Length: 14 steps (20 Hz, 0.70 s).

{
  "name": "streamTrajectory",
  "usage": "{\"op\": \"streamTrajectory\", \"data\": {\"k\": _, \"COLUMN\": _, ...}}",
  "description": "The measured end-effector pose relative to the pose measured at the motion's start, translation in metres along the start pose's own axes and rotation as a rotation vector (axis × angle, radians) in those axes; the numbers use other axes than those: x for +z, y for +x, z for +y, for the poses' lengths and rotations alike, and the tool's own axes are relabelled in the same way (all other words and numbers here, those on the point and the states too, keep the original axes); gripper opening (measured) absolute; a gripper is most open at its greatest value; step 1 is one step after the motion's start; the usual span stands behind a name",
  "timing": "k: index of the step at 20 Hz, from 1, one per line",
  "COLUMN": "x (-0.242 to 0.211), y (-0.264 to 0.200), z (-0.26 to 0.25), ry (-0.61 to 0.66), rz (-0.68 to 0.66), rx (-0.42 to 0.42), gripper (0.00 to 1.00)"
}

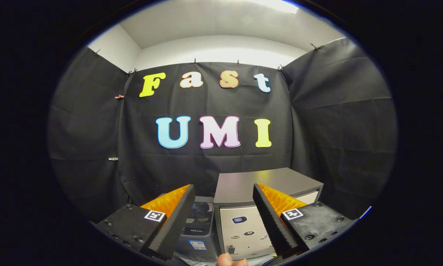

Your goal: Put the clothes into the washing machine and then close the washing machine lid.

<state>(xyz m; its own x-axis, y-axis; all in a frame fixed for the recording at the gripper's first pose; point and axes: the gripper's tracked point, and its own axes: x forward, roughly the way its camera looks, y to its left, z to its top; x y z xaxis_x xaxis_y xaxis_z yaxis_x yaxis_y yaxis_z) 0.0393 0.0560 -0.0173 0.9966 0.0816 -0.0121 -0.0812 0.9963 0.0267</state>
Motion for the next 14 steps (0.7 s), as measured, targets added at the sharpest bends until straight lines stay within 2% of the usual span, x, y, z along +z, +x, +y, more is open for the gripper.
{"op": "streamTrajectory", "data": {"k": 4, "x": 0.001, "y": -0.004, "z": 0.010, "ry": 0.007, "rz": 0.003, "rx": 0.022, "gripper": 0.99}}
{"op": "streamTrajectory", "data": {"k": 14, "x": 0.003, "y": -0.005, "z": 0.015, "ry": -0.022, "rz": -0.004, "rx": 0.015, "gripper": 0.99}}
